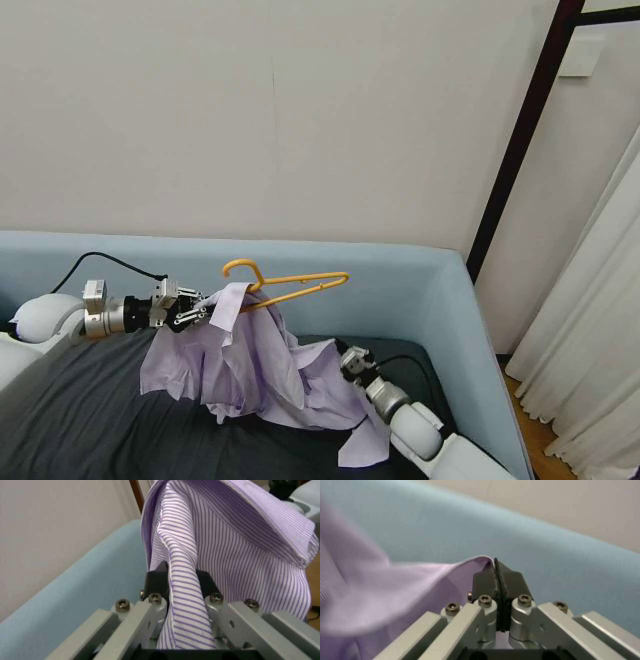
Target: Pick up the clothes from the sofa and hang them on the clothes hanger.
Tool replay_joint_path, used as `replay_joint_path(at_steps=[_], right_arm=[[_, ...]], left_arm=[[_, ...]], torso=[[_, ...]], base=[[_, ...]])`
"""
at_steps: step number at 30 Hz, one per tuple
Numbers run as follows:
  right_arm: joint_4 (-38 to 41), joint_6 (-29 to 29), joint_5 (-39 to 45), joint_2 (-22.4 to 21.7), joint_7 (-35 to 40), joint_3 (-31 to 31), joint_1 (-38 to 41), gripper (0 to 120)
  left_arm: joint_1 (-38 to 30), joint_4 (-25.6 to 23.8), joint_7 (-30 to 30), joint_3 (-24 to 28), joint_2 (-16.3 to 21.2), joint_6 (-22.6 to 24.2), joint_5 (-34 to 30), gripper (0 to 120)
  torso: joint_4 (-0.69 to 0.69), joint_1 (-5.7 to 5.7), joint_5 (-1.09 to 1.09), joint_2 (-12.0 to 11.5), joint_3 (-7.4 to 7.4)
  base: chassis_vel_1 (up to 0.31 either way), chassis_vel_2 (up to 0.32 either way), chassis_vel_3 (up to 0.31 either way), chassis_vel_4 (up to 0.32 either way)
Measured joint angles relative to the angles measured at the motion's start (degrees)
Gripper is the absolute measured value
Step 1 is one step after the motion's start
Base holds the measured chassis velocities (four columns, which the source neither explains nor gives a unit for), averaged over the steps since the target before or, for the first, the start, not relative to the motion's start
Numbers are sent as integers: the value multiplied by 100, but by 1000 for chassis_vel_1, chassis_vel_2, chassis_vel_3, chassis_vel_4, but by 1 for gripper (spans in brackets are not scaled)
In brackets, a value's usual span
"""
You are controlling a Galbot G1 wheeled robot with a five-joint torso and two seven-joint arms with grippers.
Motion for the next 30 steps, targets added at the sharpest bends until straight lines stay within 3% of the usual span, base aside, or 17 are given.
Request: replay_joint_path(at_steps=[12,21,30], right_arm=[[1471,-485,2627,-218,144,1083,204,0],[1632,-477,2916,-413,-10,1393,231,0],[2028,-208,2901,-584,-455,1544,189,0]], left_arm=[[-190,237,423,145,-128,-110,-167,7],[-189,305,728,123,-115,-139,-123,7],[-78,290,284,-88,-49,-95,630,7]], torso=[[0,0,0,0,0],[-2,0,0,0,0],[0,0,-1,0,0]], base=[[0,0,0,0],[0,0,0,0],[0,0,0,0]])
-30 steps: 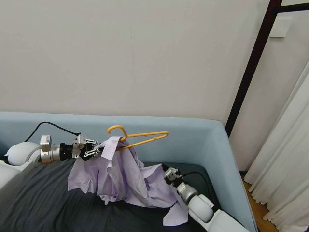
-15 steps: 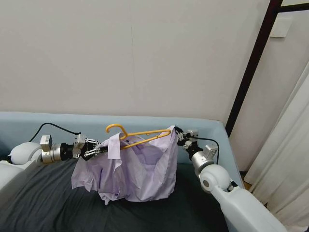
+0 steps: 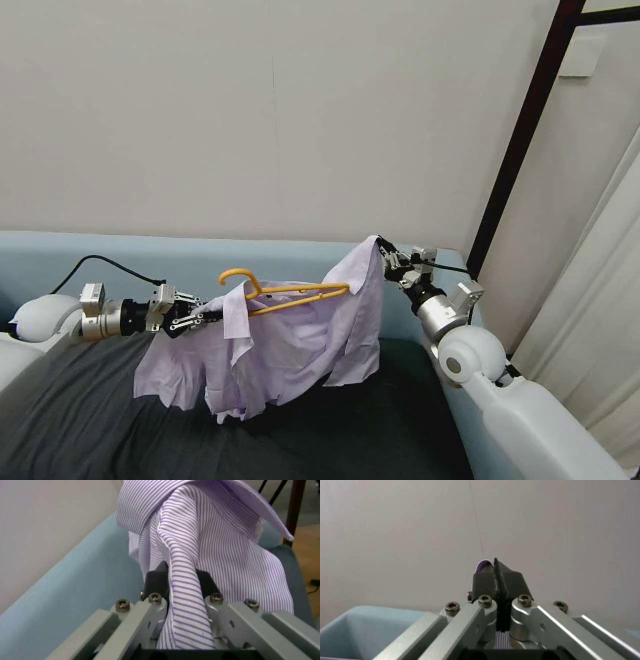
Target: Pick up the clothes from the sofa and hang them on the clothes hanger.
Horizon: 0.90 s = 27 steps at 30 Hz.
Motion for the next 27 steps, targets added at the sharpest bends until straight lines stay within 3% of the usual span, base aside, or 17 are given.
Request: replay_joint_path(at_steps=[14,19,27], right_arm=[[500,756,300,-169,-1195,-42,-104,0],[680,954,303,-175,-1621,-165,-264,0],[772,1063,-243,-376,-1831,-324,-642,0]], left_arm=[[123,38,-332,-35,-94,58,334,7],[333,121,-536,-43,-445,59,581,7],[517,122,-1144,61,-980,30,229,7]], torso=[[0,0,0,0,0],[0,0,-1,0,0],[-1,0,0,0,0]], base=[[0,0,0,0],[0,0,0,0],[0,0,0,0]])
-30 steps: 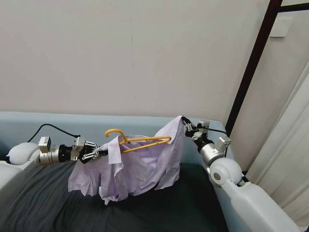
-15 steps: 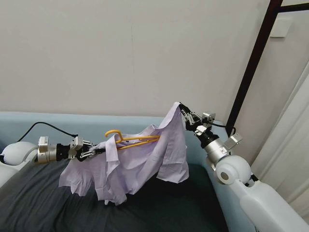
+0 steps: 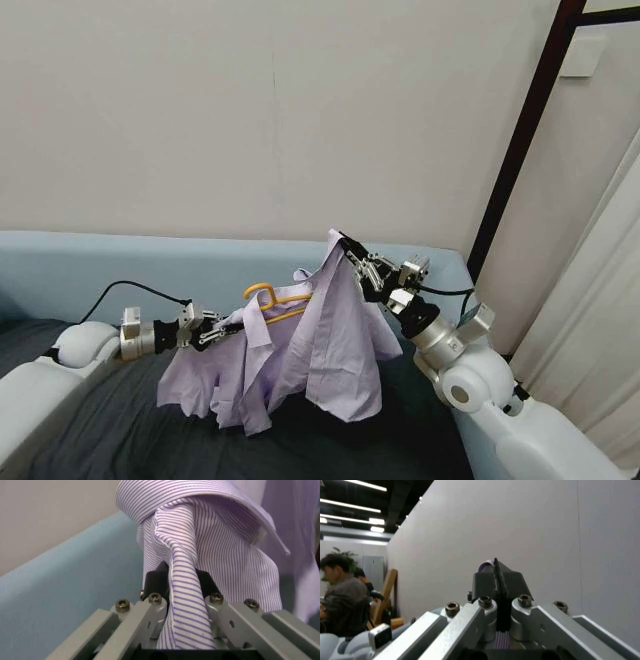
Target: Pick up the clothes from the sofa and hang them on the clothes hanger.
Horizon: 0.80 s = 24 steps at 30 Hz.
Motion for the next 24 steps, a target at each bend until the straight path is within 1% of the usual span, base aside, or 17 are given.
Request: replay_joint_path(at_steps=[2,4,5,7,9,10,13,14,15,16,18,19,21,22,24], right_arm=[[-59,2,-261,-59,56,-21,-135,0],[-205,2,-692,-117,202,-54,-341,0],[-205,2,-692,-117,202,-54,-341,0],[-339,-46,-1171,-134,523,-92,-504,0],[-452,-83,-1527,-135,648,-106,-599,0],[-452,-83,-1527,-135,648,-106,-599,0],[-549,-92,-1881,-143,644,-149,-740,1],[-572,-92,-1968,-151,609,-178,-784,7],[-572,-92,-1968,-151,609,-178,-784,7],[-598,-84,-2053,-156,583,-205,-814,10],[-732,67,-2439,-163,525,-306,-887,21],[-732,67,-2439,-163,525,-306,-887,21],[-798,198,-2623,-160,445,-342,-925,26],[-843,410,-2827,-149,284,-348,-962,34],[-850,677,-2875,-129,-102,-269,-966,43]], left_arm=[[-46,-1,-13,51,-52,-19,-154,7],[-153,-1,-23,120,-59,-89,-366,7],[-153,-1,-23,120,-59,-89,-366,7],[-254,-1,-69,165,-40,-132,-523,7],[-336,4,-112,191,-11,-173,-577,7],[-336,4,-112,191,-11,-173,-577,7],[-442,35,-216,231,36,-258,-598,7],[-471,42,-262,245,50,-287,-604,7],[-471,42,-262,245,50,-287,-604,7],[-498,46,-301,261,63,-307,-610,7],[-589,52,-384,313,95,-343,-614,7],[-589,52,-384,313,95,-343,-614,7],[-634,57,-428,338,102,-359,-614,7],[-700,60,-502,367,111,-387,-614,7],[-770,60,-571,386,118,-414,-614,7]], torso=[[0,0,-1,0,0],[0,0,2,0,0],[0,0,2,0,0],[1,0,1,0,0],[1,0,2,0,0],[1,0,2,0,0],[2,0,0,0,0],[1,0,0,0,0],[1,0,0,0,0],[1,0,0,0,0],[2,0,0,0,0],[2,0,0,0,0],[2,0,0,0,0],[1,0,0,0,0],[1,0,0,0,0]], base=[[0,0,0,0],[0,0,0,0],[0,0,0,0],[0,0,0,0],[0,0,0,0],[0,0,0,0],[0,0,0,0],[0,0,0,0],[0,0,0,0],[0,0,0,0],[0,0,0,0],[0,0,0,0],[0,0,0,0],[0,0,0,0],[0,0,0,0]])
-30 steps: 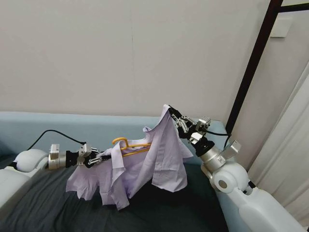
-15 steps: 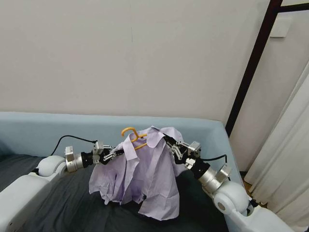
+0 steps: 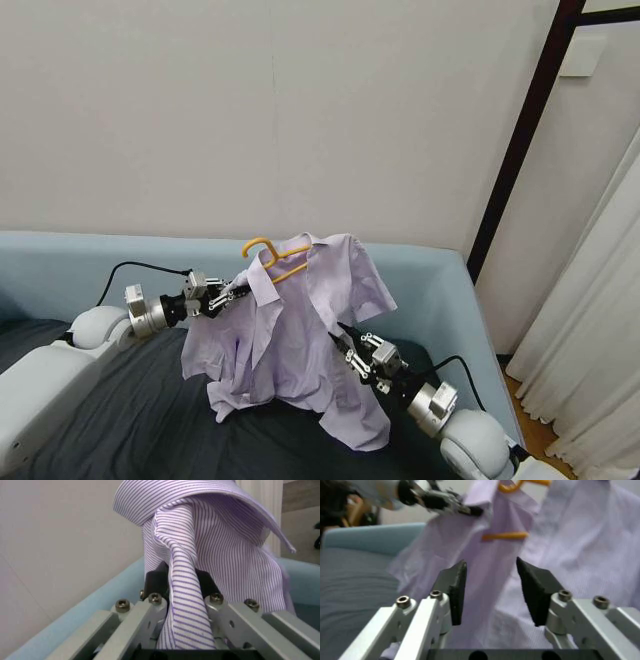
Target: Pick up the clothes from the sofa and hang them on the clothes hanger.
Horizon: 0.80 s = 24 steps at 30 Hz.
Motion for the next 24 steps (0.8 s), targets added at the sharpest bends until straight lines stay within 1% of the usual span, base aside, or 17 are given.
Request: replay_joint_path(at_steps=[1,4,5,6,8,10,11,15,17,18,20,21,22,24], right_arm=[[0,0,0,0,0,0,0,43],[13,475,377,30,-541,94,142,55],[50,535,472,49,-500,94,195,60],[50,535,472,49,-500,94,195,60],[229,399,481,121,267,-16,344,68],[411,35,369,185,1183,-224,511,79],[411,35,369,185,1183,-224,511,79],[551,-588,-203,414,2560,-709,845,95],[545,-632,-283,436,2669,-759,874,96],[527,-699,-414,475,2831,-834,919,98],[381,-980,-913,544,3206,-1059,1071,100],[381,-980,-913,544,3206,-1059,1071,100],[307,-1128,-1092,563,3286,-1168,1145,100],[232,-1255,-1171,613,3308,-1310,1221,100]], left_arm=[[0,0,0,0,0,0,0,7],[-59,-12,-59,38,21,-47,11,7],[-61,-31,-65,51,28,-60,16,7],[-61,-31,-65,51,28,-60,16,7],[-33,-89,-65,73,37,-67,30,7],[38,-126,-62,83,28,-68,81,7],[38,-126,-62,83,28,-68,81,7],[240,-193,-79,96,-36,-68,256,7],[258,-195,-81,100,-42,-68,273,7],[289,-199,-82,109,-51,-67,301,7],[372,-203,-83,132,-93,-58,384,7],[372,-203,-83,132,-93,-58,384,7],[399,-204,-83,154,-109,-48,412,7],[431,-204,-81,181,-129,-47,478,7]], torso=[[0,0,0,0,0],[0,0,-1,0,0],[0,0,-1,0,0],[0,0,-1,0,0],[0,0,0,0,0],[0,0,-1,0,0],[0,0,-1,0,0],[1,0,-2,0,0],[1,0,-2,0,0],[1,0,-1,0,0],[2,0,-1,0,0],[2,0,-1,0,0],[0,0,-2,0,0],[0,0,0,0,0]], base=[[0,0,0,0],[0,0,0,0],[0,0,0,0],[0,0,0,0],[0,0,0,0],[0,0,0,0],[0,0,0,0],[0,0,0,0],[0,0,0,0],[0,0,0,0],[0,0,0,0],[0,0,0,0],[0,0,0,0],[0,0,0,0]])
